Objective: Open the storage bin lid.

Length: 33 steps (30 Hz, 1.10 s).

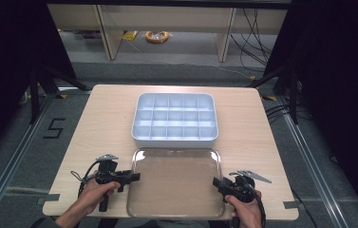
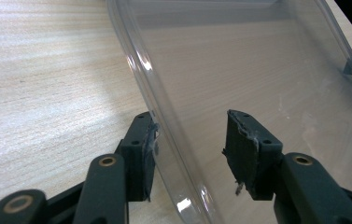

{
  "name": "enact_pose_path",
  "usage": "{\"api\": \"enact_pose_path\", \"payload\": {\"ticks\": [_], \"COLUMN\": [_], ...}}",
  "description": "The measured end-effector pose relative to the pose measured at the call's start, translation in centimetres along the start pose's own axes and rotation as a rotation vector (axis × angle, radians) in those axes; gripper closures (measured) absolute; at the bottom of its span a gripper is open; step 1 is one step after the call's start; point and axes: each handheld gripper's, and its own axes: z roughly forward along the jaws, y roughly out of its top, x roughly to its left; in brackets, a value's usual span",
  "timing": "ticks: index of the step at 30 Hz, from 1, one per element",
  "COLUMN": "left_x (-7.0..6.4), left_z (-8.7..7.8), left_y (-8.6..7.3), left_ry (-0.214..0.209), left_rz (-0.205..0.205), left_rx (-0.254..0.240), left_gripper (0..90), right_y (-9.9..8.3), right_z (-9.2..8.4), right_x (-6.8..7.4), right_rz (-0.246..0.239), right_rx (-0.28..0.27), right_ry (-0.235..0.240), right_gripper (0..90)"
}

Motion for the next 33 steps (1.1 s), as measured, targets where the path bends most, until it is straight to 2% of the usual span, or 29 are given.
{"api": "enact_pose_path", "payload": {"ticks": [2,3,5,6,7,8,9,11,12,13,14,15,17,19,20,21,22,23,24,28,29,33], "left_x": [-0.1,-0.1,-0.2,-0.2,-0.2,-0.2,-0.1,-0.1,0.0,0.0,0.0,0.0,-0.1,-0.1,-0.2,-0.2,-0.2,-0.2,-0.3,-0.5,-0.6,-0.8], "left_z": [-0.1,-0.1,-0.2,-0.3,-0.4,-0.6,-0.9,-1.0,-1.1,-1.2,-1.3,-1.4,-1.6,-1.6,-1.7,-1.7,-1.7,-1.8,-1.9,-2.0,-1.9,-1.8], "left_y": [0.0,0.0,-0.1,-0.1,0.0,0.1,0.2,0.2,0.2,0.2,0.1,0.1,0.0,-0.1,-0.1,-0.1,-0.1,-0.2,-0.2,-0.2,-0.3,-0.4], "left_ry": [-0.007,-0.004,0.007,0.027,0.033,0.037,0.058,0.063,0.067,0.062,0.059,0.055,0.05,0.05,0.05,0.049,0.047,0.044,0.046,0.035,0.03,0.021], "left_rz": [-0.017,-0.019,-0.013,0.0,0.008,0.012,0.012,0.018,0.016,0.015,0.011,0.016,0.019,0.016,0.017,0.019,0.019,0.024,0.044,0.061,0.059,0.066], "left_rx": [0.002,0.003,-0.001,-0.005,-0.015,-0.024,-0.037,-0.042,-0.048,-0.05,-0.053,-0.053,-0.047,-0.048,-0.047,-0.045,-0.044,-0.049,-0.049,-0.037,-0.032,-0.028], "left_gripper": [48.1,44.1,42.6,39.9,39.6,39.6,36.7,36.4,37.0,37.1,36.9,36.7,35.3,34.6,33.9,33.4,32.8,32.0,31.5,29.1,29.1,28.2], "right_y": [0.0,0.3,0.4,0.4,0.5,0.5,0.5,0.5,0.6,0.6,0.6,0.6,0.6,0.6,0.6,0.7,0.6,0.7,0.8,0.9,0.9,0.9], "right_z": [0.1,0.0,-0.1,-0.3,-0.4,-0.4,-0.4,-0.4,-0.6,-0.6,-0.5,-0.6,-0.7,-0.7,-0.6,-0.6,-0.7,-0.6,-0.7,-0.8,-0.9,-1.0], "right_x": [-0.1,-0.5,-0.5,-0.1,-0.6,-0.6,-0.8,-0.9,-0.8,-0.8,-0.9,-0.9,-0.8,-0.8,-0.9,-0.9,-0.6,-1.0,-1.1,-1.1,-1.0,-0.8], "right_rz": [-0.013,-0.067,-0.069,-0.024,-0.07,-0.07,-0.073,-0.073,-0.057,-0.067,-0.079,-0.075,-0.066,-0.065,-0.076,-0.066,-0.027,-0.066,-0.07,-0.07,-0.057,-0.066], "right_rx": [-0.015,-0.046,-0.058,-0.062,-0.069,-0.069,-0.08,-0.082,-0.071,-0.076,-0.08,-0.08,-0.078,-0.075,-0.09,-0.088,-0.076,-0.1,-0.097,-0.113,-0.113,-0.135], "right_ry": [-0.005,-0.009,-0.006,0.0,-0.009,-0.009,-0.016,-0.017,0.001,-0.012,0.0,-0.01,0.001,-0.001,-0.012,0.005,0.005,0.003,0.007,0.008,0.019,-0.001], "right_gripper": [49.7,49.8,49.3,48.7,48.7,48.7,48.6,48.6,48.6,48.6,48.6,48.6,48.4,48.2,47.6,46.7,45.6,43.4,42.2,38.6,38.0,35.7]}}
